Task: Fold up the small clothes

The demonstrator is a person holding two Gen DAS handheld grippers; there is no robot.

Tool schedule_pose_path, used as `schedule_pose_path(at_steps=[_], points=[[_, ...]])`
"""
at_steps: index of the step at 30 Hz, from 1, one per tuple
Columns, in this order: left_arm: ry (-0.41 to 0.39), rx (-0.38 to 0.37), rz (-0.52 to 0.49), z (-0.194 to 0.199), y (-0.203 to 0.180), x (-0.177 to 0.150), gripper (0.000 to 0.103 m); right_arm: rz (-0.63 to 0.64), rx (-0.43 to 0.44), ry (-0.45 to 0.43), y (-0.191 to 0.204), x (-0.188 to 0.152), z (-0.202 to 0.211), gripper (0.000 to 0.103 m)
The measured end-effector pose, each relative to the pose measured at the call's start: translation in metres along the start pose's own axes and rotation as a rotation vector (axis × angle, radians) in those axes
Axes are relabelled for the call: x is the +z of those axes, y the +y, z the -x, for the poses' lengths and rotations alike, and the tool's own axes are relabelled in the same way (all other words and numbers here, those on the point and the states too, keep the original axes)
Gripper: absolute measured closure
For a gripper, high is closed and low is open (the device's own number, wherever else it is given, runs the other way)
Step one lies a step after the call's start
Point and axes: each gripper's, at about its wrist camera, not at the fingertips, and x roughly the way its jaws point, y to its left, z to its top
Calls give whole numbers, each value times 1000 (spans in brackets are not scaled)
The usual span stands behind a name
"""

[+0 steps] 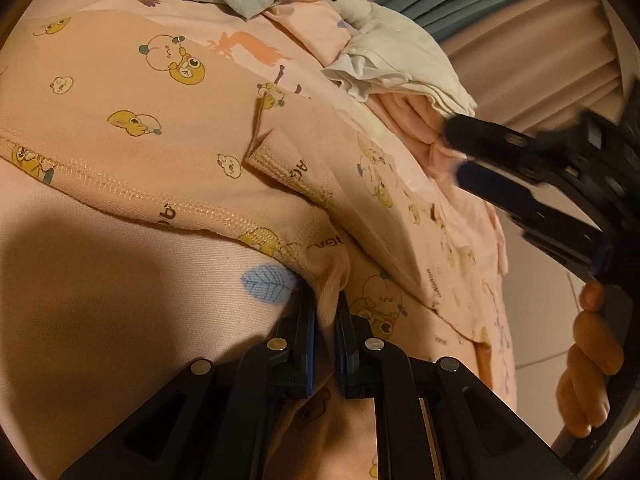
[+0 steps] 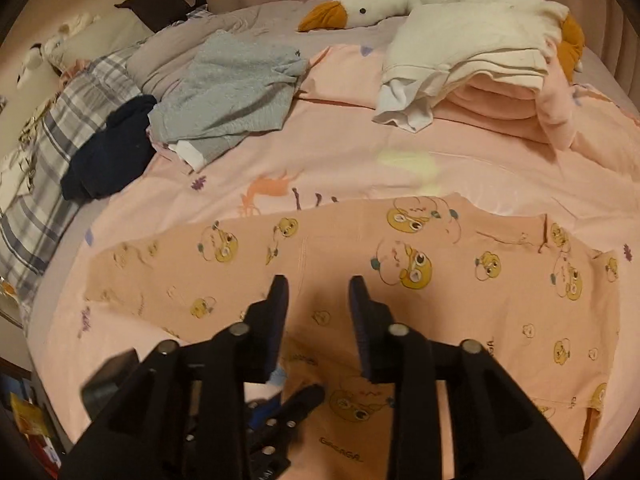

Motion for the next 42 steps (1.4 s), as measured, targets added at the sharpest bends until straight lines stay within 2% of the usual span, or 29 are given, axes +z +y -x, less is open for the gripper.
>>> schedule_pose_path(at_steps=[1, 3, 5, 7, 8, 10, 11, 12, 14, 18, 22, 23, 24, 25, 26, 29, 31, 34, 37, 38, 41, 42], points=[[5, -2, 0, 0, 0, 1, 90, -3, -10, -19, -5, 1, 7, 56], [24, 4, -10, 0, -4, 4, 90, -31, -48, -75, -21, -3, 33, 23], [50, 44, -38, 3, -9, 8, 90, -60, -109, -145, -44, -10, 63, 11], [37, 135, -116, 11, -24, 10, 88, -51, -221, -185, -73, -26, 86, 12], [10, 189, -149, 19, -28, 9, 84, -35, -282, -172, -89, -37, 94, 12], [-87, 311, -187, 39, -38, 9, 75, -17, -343, -126, -114, -56, 91, 25], [-121, 329, -184, 48, -38, 8, 75, -24, -349, -91, -128, -66, 89, 39], [-150, 314, -173, 57, -39, 10, 75, -38, -345, -57, -141, -76, 87, 41], [-156, 277, -155, 67, -37, 14, 73, -74, -343, -20, -164, -95, 87, 39], [-187, 336, -128, 79, -29, 15, 73, -132, -369, 33, -196, -113, 82, 38], [-122, 316, -60, 73, -16, 16, 73, -96, -383, 69, -194, -119, 66, 41], [-112, 323, -61, 73, -15, 16, 73, -72, -394, 66, -191, -122, 62, 49], [-112, 339, -67, 73, -14, 15, 73, -64, -418, 57, -191, -124, 58, 74], [-115, 359, -76, 73, -15, 13, 73, -95, -428, 65, -197, -126, 53, 86], [-117, 369, -87, 73, -15, 11, 73, -154, -401, 75, -209, -129, 52, 95], [-82, 367, -97, 70, -11, 8, 73, -379, -280, 18, -246, -142, 57, 94], [-57, 365, -104, 66, -8, 7, 73, -393, -217, -7, -255, -150, 59, 94], [-31, 415, -112, 61, -2, 6, 73, -356, -227, -17, -252, -156, 63, 93], [-30, 385, -84, 64, 5, 7, 73, -415, -262, -11, -255, -155, 73, 85], [-27, 371, -63, 66, 8, 8, 73, -434, -270, -15, -256, -153, 77, 76], [-19, 343, -36, 67, 13, 8, 72, -429, -261, -22, -247, -147, 86, 77], [-16, 341, -38, 67, 14, 8, 72, -430, -251, -31, -244, -144, 89, 74]])
